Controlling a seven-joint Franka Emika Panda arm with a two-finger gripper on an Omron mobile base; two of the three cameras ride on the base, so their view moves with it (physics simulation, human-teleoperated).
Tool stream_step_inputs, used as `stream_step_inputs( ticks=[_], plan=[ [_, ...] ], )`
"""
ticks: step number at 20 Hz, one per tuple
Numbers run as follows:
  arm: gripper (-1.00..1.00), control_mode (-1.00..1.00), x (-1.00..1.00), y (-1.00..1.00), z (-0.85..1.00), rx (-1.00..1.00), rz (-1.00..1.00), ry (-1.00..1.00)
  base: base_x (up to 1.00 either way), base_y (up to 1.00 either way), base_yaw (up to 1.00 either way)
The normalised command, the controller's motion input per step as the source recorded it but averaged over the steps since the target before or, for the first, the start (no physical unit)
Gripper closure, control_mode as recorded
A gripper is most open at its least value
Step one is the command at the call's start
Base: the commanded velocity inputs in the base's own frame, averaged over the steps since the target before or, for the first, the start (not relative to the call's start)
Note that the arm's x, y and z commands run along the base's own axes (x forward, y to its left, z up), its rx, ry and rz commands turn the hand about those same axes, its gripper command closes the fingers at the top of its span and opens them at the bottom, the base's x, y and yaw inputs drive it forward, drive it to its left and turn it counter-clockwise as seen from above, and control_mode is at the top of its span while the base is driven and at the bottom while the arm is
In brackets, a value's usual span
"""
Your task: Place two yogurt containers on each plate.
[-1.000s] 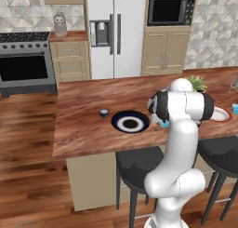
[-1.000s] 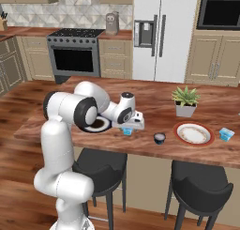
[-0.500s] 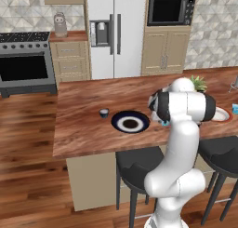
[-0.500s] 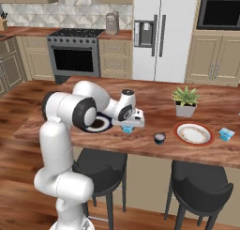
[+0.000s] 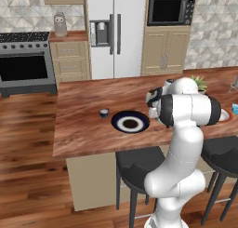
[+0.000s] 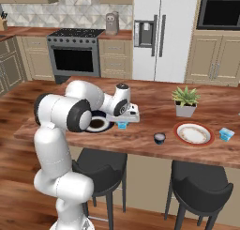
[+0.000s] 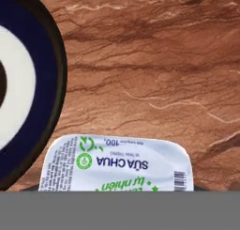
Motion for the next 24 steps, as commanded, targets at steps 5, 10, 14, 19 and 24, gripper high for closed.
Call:
stream_step_inputs(
  ticks=[5,10,14,19,24],
  plan=[
    [1.00,-1.00,0.00,0.49,0.09,0.02,0.05,0.01,0.00,0.00,0.00],
    [1.00,-1.00,0.00,0.42,0.00,0.08,0.03,0.02,0.00,0.00,0.00],
    [1.00,-1.00,0.02,0.36,0.00,0.10,0.02,0.02,0.00,0.00,0.00],
    [1.00,-1.00,0.28,0.27,-0.05,0.02,0.03,0.03,0.00,0.00,0.00],
    [1.00,-1.00,0.51,0.21,-0.09,0.00,0.02,0.07,0.00,0.00,0.00]
  ],
)
